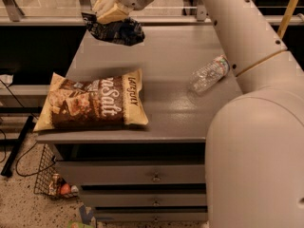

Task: Move blue chip bag near brown chip bag

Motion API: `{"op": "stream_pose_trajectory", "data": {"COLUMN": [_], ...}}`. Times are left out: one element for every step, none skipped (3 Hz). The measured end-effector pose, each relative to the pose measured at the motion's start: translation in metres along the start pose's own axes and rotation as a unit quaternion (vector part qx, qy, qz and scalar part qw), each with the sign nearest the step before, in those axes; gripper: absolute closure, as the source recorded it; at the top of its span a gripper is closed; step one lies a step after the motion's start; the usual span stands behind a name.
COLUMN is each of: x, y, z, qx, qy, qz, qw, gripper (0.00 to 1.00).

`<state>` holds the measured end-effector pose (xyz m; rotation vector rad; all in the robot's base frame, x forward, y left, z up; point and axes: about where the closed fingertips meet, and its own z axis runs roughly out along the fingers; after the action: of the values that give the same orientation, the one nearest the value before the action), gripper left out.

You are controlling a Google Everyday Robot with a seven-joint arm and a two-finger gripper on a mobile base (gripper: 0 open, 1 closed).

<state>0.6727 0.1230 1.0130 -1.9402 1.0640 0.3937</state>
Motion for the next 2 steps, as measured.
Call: {"op": "stream_pose_trajectory", "data": {"x": [-0.008,-0.006], "y": [0.022,0.036], "z": [0.03,0.046], "qx": [-0.046,-0.071], "qy": [0.005,0.011], "qz": [0.004,0.017], "qw": [0.9989,0.9973], "gripper": [1.0,1.0]}}
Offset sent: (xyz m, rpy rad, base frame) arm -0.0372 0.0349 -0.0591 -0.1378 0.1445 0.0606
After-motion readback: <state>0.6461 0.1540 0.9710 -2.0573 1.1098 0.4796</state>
